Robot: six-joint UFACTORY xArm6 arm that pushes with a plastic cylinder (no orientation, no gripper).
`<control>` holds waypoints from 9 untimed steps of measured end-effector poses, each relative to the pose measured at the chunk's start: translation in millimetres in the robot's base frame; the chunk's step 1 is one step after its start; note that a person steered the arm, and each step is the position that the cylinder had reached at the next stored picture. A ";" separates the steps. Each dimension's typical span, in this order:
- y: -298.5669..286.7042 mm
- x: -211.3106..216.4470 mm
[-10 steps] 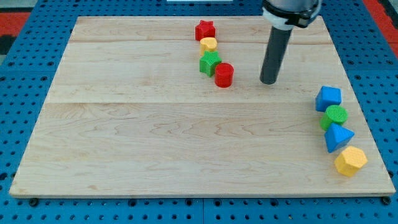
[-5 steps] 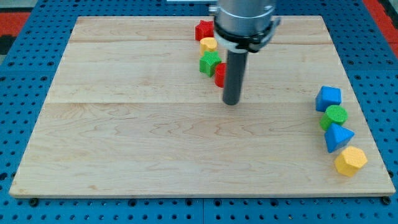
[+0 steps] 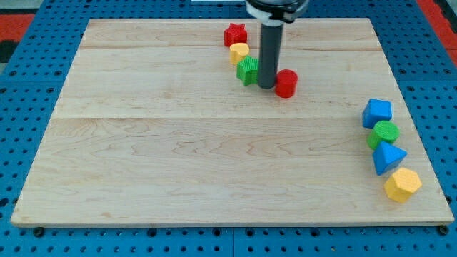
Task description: Move red circle to the top of blue cube
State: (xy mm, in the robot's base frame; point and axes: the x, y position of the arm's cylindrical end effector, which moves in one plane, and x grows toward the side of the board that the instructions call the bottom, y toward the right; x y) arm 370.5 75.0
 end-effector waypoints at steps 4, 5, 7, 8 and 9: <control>109.4 -24.5; 125.8 -26.2; 141.8 -13.0; 126.1 -12.7; 109.3 -6.1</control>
State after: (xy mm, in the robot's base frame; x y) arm 364.4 184.2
